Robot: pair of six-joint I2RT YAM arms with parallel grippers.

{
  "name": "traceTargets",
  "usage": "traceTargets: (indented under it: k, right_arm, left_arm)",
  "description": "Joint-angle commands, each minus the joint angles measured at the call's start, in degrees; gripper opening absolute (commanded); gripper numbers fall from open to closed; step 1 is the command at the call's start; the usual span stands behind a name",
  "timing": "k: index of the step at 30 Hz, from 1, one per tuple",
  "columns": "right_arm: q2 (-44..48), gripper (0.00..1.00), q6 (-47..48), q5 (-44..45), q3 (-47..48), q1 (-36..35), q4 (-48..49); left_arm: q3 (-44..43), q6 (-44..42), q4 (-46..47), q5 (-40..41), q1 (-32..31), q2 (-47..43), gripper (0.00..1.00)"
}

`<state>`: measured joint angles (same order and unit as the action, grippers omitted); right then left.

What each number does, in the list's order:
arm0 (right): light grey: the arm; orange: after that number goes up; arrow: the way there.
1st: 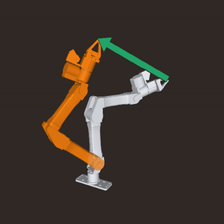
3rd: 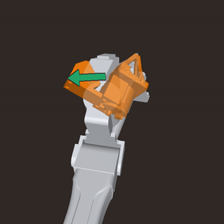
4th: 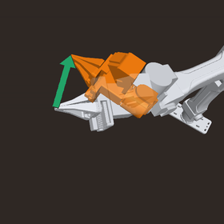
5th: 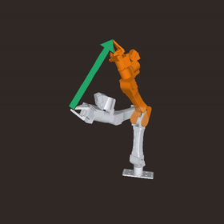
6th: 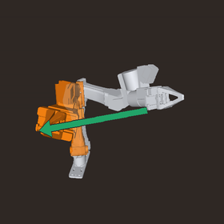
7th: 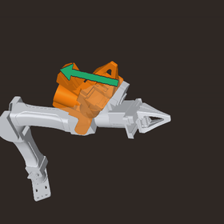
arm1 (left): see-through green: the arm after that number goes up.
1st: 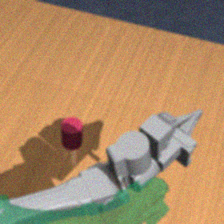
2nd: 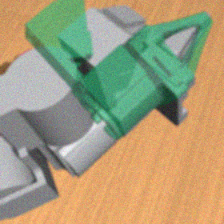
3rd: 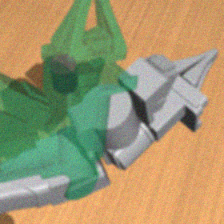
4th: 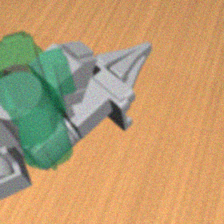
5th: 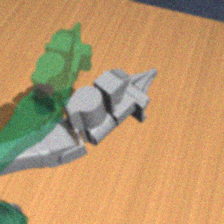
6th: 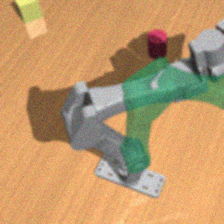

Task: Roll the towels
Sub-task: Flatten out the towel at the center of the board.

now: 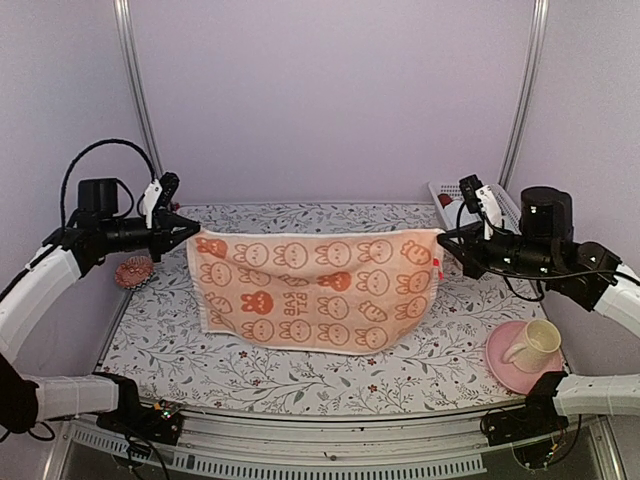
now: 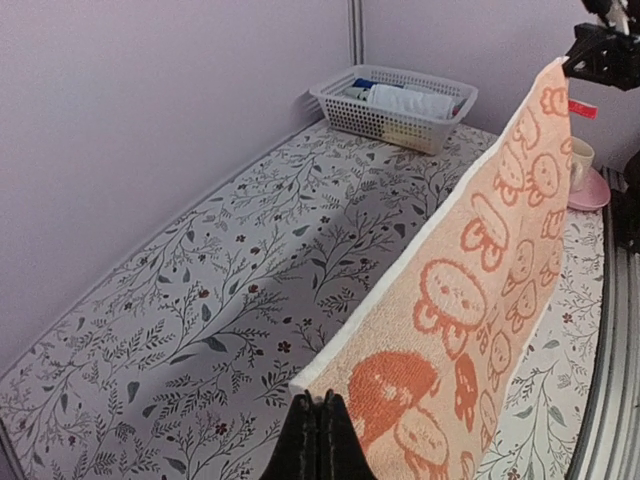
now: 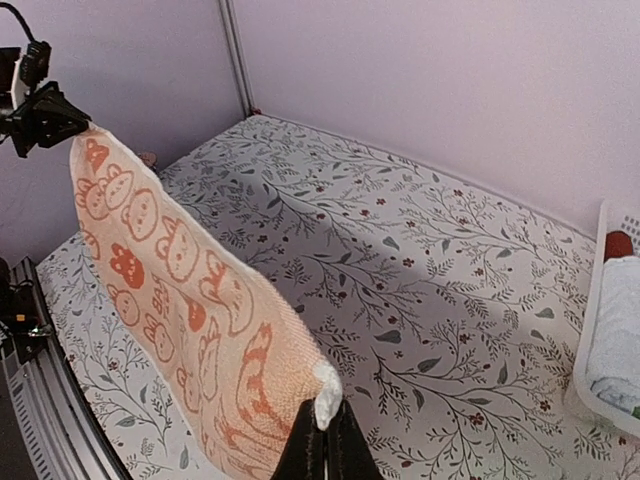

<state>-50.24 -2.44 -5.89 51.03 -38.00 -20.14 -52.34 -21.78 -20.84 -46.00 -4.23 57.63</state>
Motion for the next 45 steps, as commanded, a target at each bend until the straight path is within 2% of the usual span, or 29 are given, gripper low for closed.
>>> traceTargets:
  k: [1, 3, 5, 11, 17, 22, 29, 32, 35, 37, 40, 43, 45]
  right_arm:
    - [-9.68, 0.02, -5.38, 16.14, 2.68, -0.15, -3.67]
    - [-15.47, 0.02, -7.57, 21.77, 4.9, 0.1, -4.1]
    - [-21.53, 0.02, -8.86, 23.65, 8.07, 0.77, -4.03]
    - [-39.92, 0.02, -4.46, 28.82, 18.85, 1.7, -1.97]
    - [-49.53, 0.02, 0.85, 27.97, 28.97, 3.45, 0.86]
    - [-42.63, 0.02, 3.96, 20.87, 25.93, 3.45, 1.77]
    - [-22.69, 0.02, 4.26, 12.23, 11.52, 2.02, 1.64]
    - [-13.18, 0.02, 3.44, 10.22, 6.98, -0.59, 0.76]
    - [-4.63, 0.02, 0.18, 7.92, 4.29, -2.19, 0.55]
    - [-1.04, 0.02, -1.88, 7.05, 3.34, -2.37, 0.54]
    - [-3.17, 0.02, -4.33, 11.11, 4.03, -2.36, -0.32]
    - [-13.59, 0.02, -6.48, 20.09, 7.48, -1.06, -3.17]
    - [-22.79, 0.02, -7.62, 21.32, 10.45, 1.81, -3.94]
  left_arm:
    - [0.58, 3.92, -0.42, 10.41, 1.16, 6.55, 0.0]
    - [1.56, 5.42, 3.07, 12.03, 1.56, 8.75, 0.0]
    - [2.99, 5.93, 7.57, 12.78, 1.68, 10.65, 0.0]
    - [6.0, 4.68, 21.32, 8.18, 1.57, 18.6, 0.0]
    - [2.46, 4.64, 27.92, 10.69, 1.71, 28.0, 0.0]
    - [3.58, 1.38, 28.4, 8.37, 1.79, 23.87, 0.0]
    - [13.41, -3.23, 27.7, 5.22, 2.24, 3.05, 0.0]
    - [14.63, -4.69, 20.85, 1.81, 2.44, -5.91, 0.0]
    - [10.55, -4.71, 10.41, -3.19, 3.32, -8.26, 0.0]
    - [10.46, -3.32, 9.48, -5.47, 3.35, -9.74, 0.0]
    - [9.89, -0.66, 10.17, -5.27, 3.39, -8.38, 0.0]
    - [10.29, 3.98, 14.77, 0.14, 3.31, -3.79, 0.0]
    - [9.16, 5.44, 16.1, 3.69, 2.9, 2.25, 0.0]
